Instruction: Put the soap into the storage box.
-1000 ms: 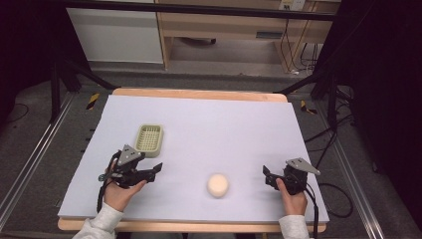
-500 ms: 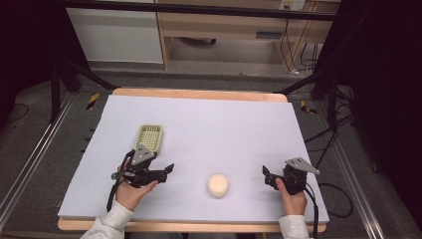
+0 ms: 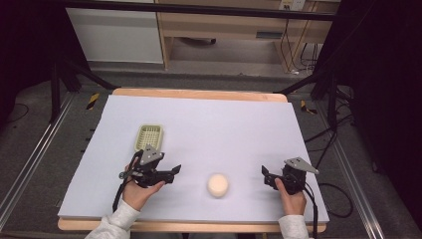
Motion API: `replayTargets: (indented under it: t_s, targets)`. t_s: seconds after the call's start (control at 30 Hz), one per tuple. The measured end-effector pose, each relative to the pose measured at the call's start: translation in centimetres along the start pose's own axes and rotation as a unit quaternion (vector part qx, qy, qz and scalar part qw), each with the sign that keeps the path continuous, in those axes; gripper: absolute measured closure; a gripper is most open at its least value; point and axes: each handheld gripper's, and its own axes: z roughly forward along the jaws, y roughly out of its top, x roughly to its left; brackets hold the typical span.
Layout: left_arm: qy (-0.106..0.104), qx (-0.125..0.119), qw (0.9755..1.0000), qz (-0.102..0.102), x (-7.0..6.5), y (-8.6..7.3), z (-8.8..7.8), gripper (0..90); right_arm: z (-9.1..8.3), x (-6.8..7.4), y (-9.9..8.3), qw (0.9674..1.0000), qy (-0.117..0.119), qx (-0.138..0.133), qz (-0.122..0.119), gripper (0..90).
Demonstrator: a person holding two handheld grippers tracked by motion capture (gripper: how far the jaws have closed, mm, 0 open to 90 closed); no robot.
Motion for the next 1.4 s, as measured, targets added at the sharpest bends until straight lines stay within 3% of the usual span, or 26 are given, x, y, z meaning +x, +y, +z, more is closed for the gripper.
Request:
replayTargets:
  t_s: [0.93,1.4]
  targets:
    - [-0.034,0.001,0.9993,0.018,-3.0,1.5,1.5,23.9,0.0,0.1,0.0,1.0,0.003,0.001,0.001,4.6]
    - [-0.054,0.012,0.9978,0.035,-4.8,2.0,2.9,23.1,0.0,0.1,0.0,1.0,0.002,-0.001,0.001,4.6]
